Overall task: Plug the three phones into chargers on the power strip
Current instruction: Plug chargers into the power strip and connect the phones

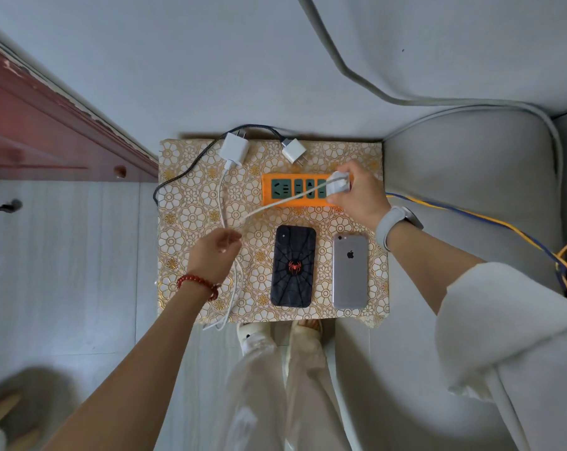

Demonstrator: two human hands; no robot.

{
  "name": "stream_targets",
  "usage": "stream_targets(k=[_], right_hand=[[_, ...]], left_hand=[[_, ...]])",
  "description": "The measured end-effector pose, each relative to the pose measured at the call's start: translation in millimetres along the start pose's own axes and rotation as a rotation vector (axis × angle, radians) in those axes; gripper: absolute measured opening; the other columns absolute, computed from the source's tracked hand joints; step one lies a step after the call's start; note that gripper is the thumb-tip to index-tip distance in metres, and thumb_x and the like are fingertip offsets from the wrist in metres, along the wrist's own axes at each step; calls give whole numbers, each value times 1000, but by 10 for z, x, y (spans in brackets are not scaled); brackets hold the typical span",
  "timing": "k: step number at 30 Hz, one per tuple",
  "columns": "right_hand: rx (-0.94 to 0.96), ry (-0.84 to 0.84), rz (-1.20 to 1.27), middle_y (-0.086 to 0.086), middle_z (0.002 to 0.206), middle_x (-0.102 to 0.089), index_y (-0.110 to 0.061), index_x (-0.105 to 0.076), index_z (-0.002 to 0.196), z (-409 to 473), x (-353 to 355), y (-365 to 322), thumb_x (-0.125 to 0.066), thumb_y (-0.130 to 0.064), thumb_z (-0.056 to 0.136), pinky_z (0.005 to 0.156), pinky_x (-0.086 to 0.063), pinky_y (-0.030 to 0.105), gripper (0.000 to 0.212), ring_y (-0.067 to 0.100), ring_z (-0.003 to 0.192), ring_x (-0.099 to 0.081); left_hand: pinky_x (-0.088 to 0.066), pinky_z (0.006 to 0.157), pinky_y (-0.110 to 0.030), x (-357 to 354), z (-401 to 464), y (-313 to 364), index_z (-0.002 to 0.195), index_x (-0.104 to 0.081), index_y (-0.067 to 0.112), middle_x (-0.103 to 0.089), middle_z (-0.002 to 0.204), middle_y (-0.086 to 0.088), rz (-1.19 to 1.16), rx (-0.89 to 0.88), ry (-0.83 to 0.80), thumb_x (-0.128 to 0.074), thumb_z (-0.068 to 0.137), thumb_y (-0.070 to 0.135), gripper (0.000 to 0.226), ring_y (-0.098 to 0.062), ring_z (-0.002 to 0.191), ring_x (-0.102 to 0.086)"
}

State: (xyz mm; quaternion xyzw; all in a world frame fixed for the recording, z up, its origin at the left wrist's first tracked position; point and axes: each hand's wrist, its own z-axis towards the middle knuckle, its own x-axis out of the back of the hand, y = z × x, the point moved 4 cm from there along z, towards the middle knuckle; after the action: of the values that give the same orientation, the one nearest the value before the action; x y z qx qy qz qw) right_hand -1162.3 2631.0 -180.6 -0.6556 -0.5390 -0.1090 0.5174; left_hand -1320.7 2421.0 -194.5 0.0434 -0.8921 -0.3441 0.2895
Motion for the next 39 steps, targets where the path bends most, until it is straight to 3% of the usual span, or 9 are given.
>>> stream_targets(k=[7,10,14,17,22,26,29,34,39], right_hand=[[-104,38,196,11,150,-30,-23,-5,146,-535,-234,124,-58,-13,86,98,-47,38,81,26,128,-43],[-130,-133,289,10,138,-48,-14,-25,143,-1251,-521,-37,-42,-5,92,78,-45,8,55,14,116,-52],[-115,-476,565,-2,124,-58,-13,-49,127,-1998,-956,-441,-44,-3,89,94,-40,7,39,3,112,-52],[-137,-436,585,5,100,-70,-9,-61,103,-2185,-1068,-570,-42,-10,92,67,-49,15,22,6,74,-61],[-375,-210,1120,14,90,-69,-5,-59,98,-2048,-528,-565,-45,-13,93,78,-59,34,17,23,78,-71],[-326,10,1163,12,101,-68,-3,-55,111,-1806,-117,-438,-43,-18,95,90,-54,36,25,24,96,-68],[-333,-109,1005,7,114,-66,-10,-52,121,-1858,-197,-362,-33,-40,96,104,-43,43,44,18,110,-62],[-236,-801,437,17,107,-65,-5,-65,100,-2510,-729,-374,-41,-26,94,109,-32,47,33,20,104,-59],[-201,-661,194,3,68,-56,-15,-58,79,-2696,-721,3,-41,-29,94,72,-46,34,27,23,72,-60]], left_hand=[[-59,59,-24,121,-300,-86,84,-64,6,-67,75,-9,-341,173,-131,-54,88,8,11,-23,66,-69],[-59,56,-24,147,-423,129,87,-62,5,-69,78,-10,-541,230,-270,-54,88,9,9,-16,60,-71],[-59,56,-25,201,-552,403,88,-59,0,-70,70,-9,-880,291,-371,-48,90,6,12,-18,61,-71],[-60,61,-25,300,-575,536,94,-59,2,-71,76,-7,-1070,231,-342,-44,92,10,17,-17,68,-70],[-46,95,-29,25,-979,234,128,-47,14,-56,129,-6,-489,107,-451,-48,90,13,38,-19,114,-54],[-47,88,-17,-326,-1476,122,111,-60,14,-66,104,0,-195,-58,-702,-48,90,7,25,-9,96,-60],[-56,70,-26,-227,-1485,207,83,-63,16,-70,73,4,-415,63,-618,-46,91,5,22,-9,70,-69],[-60,60,-29,180,-1178,335,85,-57,9,-71,64,0,-956,212,-315,-39,94,8,20,-17,62,-70],[-48,43,-16,466,-990,142,88,-59,9,-57,66,0,-935,315,68,-43,94,12,17,-5,40,-55]])
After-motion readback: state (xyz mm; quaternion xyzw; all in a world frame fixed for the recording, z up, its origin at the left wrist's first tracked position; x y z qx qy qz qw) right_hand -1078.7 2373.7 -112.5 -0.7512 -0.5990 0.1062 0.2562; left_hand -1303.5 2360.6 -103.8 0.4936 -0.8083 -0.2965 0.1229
